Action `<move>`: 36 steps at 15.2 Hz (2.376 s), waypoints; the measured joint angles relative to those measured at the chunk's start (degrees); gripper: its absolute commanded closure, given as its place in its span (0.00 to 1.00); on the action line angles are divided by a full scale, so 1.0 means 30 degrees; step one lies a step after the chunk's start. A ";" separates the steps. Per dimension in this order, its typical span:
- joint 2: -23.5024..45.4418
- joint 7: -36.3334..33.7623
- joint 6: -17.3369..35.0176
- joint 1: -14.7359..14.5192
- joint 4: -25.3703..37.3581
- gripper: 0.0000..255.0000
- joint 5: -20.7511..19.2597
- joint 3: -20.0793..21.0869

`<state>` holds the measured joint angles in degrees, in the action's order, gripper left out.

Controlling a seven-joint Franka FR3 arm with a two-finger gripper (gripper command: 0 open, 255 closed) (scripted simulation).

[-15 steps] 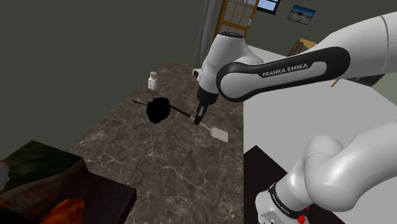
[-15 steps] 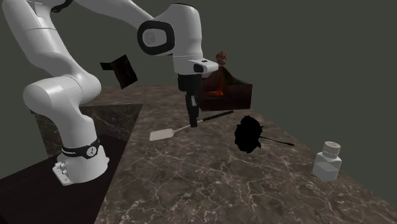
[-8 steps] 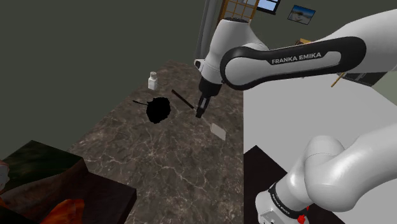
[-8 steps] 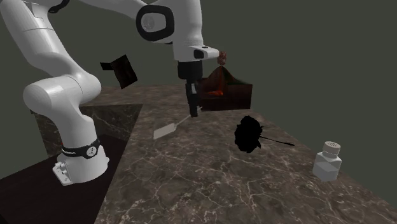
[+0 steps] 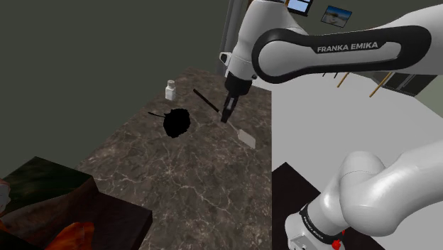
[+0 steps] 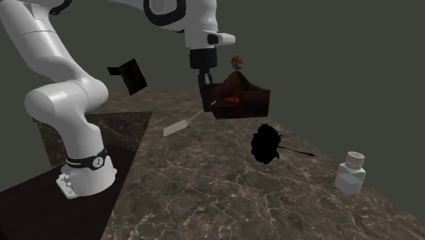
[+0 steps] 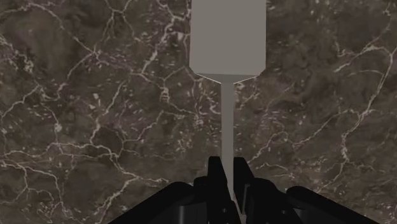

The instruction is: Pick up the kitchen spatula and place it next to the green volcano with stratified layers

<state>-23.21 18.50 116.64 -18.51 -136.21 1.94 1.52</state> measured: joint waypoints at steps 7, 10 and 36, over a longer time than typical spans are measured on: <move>-0.0406 -0.0066 -0.1880 -0.0003 0.1475 1.00 -0.0020 0.0002; -0.0455 -0.0047 -0.2672 0.0014 0.2215 1.00 -0.0036 -0.0032; 0.0584 -0.0161 -0.9323 0.0048 0.9905 1.00 -0.0113 -0.0100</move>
<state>-21.46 18.02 88.67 -18.37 -106.49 1.60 1.22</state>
